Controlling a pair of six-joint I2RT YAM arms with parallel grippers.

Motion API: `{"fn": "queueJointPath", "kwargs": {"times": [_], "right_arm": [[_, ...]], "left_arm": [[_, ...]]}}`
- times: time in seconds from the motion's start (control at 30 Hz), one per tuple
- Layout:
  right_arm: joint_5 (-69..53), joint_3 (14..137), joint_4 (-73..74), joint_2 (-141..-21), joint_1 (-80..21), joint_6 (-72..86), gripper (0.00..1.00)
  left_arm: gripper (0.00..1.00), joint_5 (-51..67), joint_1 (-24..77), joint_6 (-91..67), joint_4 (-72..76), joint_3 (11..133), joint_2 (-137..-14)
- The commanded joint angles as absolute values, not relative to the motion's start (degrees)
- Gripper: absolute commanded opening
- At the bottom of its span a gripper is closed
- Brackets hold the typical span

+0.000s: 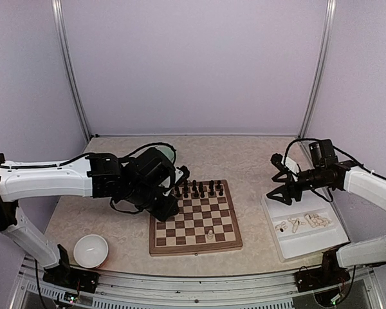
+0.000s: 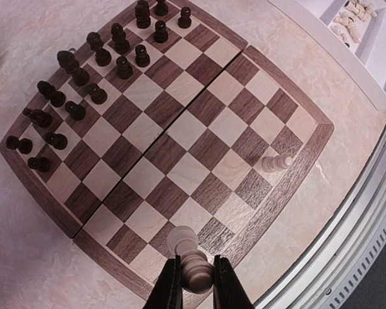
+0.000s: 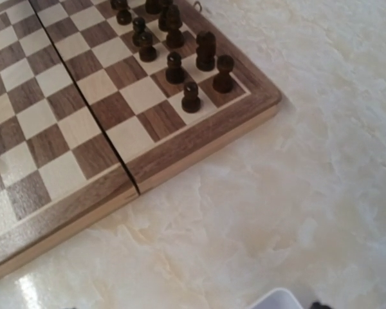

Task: Set up the chess pieces on the board
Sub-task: Place the queen at d1.

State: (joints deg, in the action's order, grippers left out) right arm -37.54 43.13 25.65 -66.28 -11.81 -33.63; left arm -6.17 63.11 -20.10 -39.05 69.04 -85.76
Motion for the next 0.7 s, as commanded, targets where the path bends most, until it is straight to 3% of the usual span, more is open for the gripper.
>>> {"fn": "queueJointPath", "kwargs": {"times": [0.0, 0.67], "right_arm": [[-37.1, 42.5, 25.44, -66.45, -11.16, -34.53, 0.77], [-37.62, 42.96, 26.39, -68.53, -11.26, -35.28, 0.78]], "left_arm": [[0.12, -3.7, 64.38, -19.94, -37.51, 68.77, -88.87], [0.14, 1.59, 67.95, -20.22, -33.86, 70.21, -99.34]]}}
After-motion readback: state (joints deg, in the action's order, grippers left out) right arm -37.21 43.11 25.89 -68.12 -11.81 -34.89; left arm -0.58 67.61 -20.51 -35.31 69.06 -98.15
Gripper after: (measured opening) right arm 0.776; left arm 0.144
